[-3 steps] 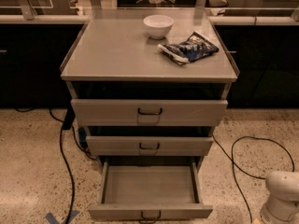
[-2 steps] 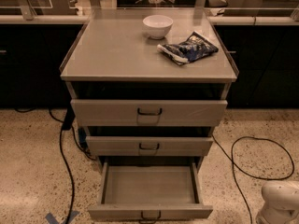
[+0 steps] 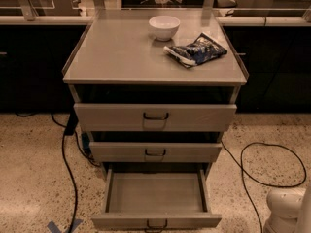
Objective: Close bottom drawer
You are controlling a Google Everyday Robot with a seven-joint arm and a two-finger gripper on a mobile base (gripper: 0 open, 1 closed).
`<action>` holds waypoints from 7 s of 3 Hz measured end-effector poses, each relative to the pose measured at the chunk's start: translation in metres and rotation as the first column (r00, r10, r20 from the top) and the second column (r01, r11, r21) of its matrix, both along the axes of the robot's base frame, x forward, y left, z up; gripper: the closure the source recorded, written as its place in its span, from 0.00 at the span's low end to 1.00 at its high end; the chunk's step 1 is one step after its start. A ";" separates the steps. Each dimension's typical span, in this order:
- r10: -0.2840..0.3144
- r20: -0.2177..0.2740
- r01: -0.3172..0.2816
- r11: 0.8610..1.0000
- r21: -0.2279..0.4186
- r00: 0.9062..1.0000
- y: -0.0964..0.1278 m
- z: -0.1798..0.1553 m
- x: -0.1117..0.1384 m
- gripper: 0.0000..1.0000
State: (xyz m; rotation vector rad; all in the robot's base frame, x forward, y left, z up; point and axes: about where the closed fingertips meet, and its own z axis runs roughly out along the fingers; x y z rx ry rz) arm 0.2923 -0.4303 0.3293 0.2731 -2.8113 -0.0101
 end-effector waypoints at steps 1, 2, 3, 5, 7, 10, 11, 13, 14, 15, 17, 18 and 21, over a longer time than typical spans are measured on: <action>0.011 -0.017 -0.011 1.000 -0.022 1.000 0.005 -0.020 -0.004 0.00; 0.014 0.020 -0.013 0.999 -0.029 1.000 0.009 -0.041 -0.002 0.00; -0.002 0.083 0.004 1.000 -0.025 0.997 0.012 -0.056 0.003 0.00; -0.045 0.152 0.046 0.999 0.001 0.987 0.017 -0.073 0.017 0.00; -0.063 0.111 0.058 0.997 0.045 0.992 0.027 -0.104 0.026 0.00; -0.028 0.039 0.023 0.994 0.106 0.999 0.050 -0.154 0.023 0.00; -0.028 0.038 0.024 0.994 0.106 0.999 0.050 -0.155 0.022 0.00; 0.000 -0.026 0.003 0.994 0.106 1.000 0.061 -0.176 0.013 0.00; 0.040 -0.027 -0.037 0.994 0.099 0.999 0.070 -0.182 0.016 0.00; 0.045 0.035 -0.048 0.994 0.101 0.998 0.077 -0.185 0.026 0.00; -0.029 0.152 0.005 0.987 0.158 0.988 0.082 -0.178 0.054 0.00; -0.030 0.145 0.006 0.987 0.160 0.989 0.083 -0.182 0.057 0.00; -0.119 0.152 0.085 0.974 0.211 0.981 0.063 -0.179 0.099 0.00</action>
Offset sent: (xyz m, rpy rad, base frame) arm 0.0072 0.0146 -0.0653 -0.0391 -0.0817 0.0168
